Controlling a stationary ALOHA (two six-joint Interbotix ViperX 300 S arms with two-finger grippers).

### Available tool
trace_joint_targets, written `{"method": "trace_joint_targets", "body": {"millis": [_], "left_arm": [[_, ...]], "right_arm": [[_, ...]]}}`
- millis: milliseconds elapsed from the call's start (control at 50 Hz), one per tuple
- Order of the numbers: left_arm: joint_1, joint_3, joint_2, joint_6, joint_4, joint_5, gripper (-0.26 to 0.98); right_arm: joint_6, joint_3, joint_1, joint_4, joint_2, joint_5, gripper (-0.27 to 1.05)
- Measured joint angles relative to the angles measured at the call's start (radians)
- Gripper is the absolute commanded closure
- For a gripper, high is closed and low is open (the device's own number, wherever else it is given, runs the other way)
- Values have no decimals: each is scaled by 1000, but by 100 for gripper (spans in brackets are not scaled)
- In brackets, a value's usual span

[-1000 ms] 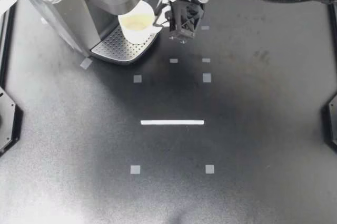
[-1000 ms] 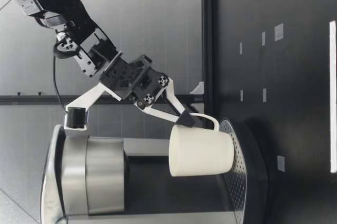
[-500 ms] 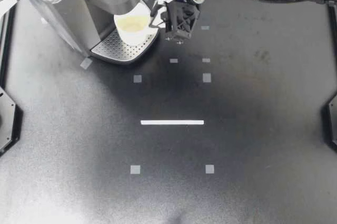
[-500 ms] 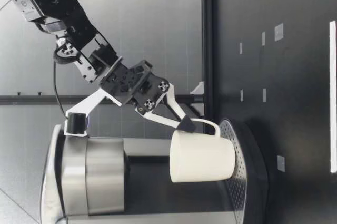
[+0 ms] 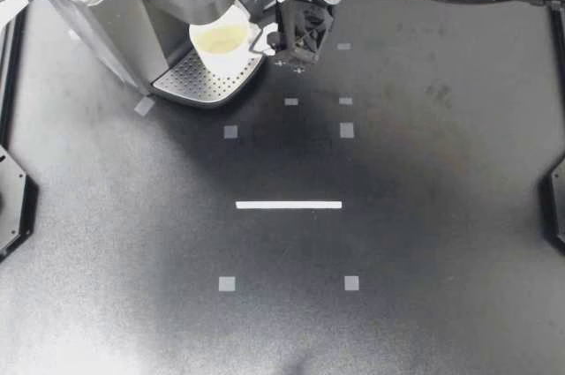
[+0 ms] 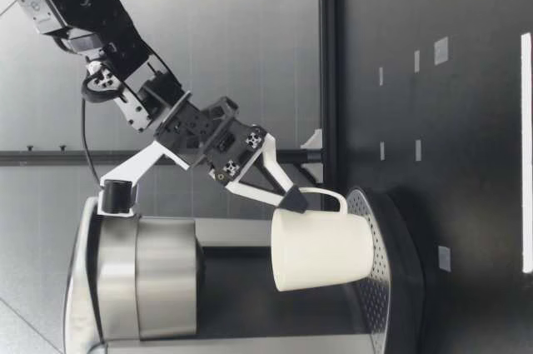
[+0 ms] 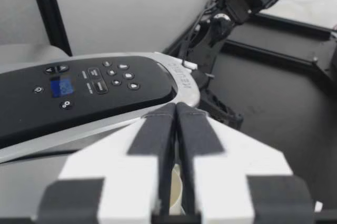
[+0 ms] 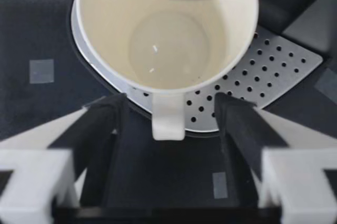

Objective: Place the coffee capsule inside the capsule container, then place the cup onto the center of the cup tray.

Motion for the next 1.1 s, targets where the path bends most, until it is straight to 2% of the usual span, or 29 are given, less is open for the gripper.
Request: {"method": "trace_joint_targets", "body": {"millis": [420,640,780,960,1100], "left_arm": [[0,5,2,0,5,-2,61],[5,3,34,0,49,-17,61],[64,-18,103,0,64,-58,61],[186,-98,229,0,64,-69,62],[227,-178,327,12,66,-29,62]], "right_arm": [[-14,101,-2,-2,-80,-21,16],[-20,170,-3,-2,-155,-48,17],[-20,233,-2,0,-219,-49,18],[-15,328,-2,29,-321,-77,27],[-20,408,-2,78,-413,-112,38]]}}
